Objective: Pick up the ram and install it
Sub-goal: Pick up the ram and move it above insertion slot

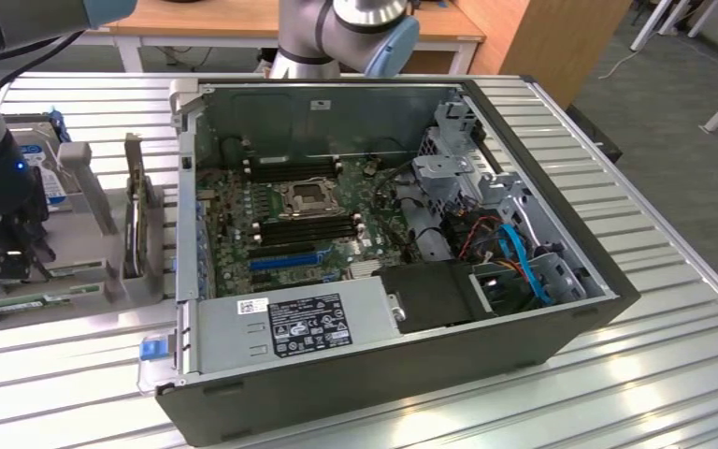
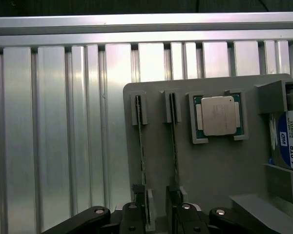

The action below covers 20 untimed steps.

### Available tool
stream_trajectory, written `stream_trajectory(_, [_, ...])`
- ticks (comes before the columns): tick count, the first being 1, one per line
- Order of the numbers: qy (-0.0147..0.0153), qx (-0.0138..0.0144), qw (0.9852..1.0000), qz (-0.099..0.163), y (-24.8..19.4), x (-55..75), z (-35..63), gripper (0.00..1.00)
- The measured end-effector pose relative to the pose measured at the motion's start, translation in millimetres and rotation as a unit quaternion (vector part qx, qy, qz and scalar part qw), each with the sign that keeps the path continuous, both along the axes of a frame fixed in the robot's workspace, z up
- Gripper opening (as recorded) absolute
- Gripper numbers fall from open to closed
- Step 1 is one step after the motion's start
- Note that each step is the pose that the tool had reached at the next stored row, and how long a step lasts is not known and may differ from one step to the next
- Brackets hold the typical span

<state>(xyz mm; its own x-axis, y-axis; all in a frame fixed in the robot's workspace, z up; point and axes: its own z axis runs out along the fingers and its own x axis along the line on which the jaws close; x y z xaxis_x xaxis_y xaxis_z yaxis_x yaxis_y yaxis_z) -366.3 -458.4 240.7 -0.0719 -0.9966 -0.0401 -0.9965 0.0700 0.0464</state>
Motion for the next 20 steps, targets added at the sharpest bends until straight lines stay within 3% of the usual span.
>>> stream_trajectory(20, [0.0,0.0,1.0,0.0,-0.1,0.0,-11.6,0.31])
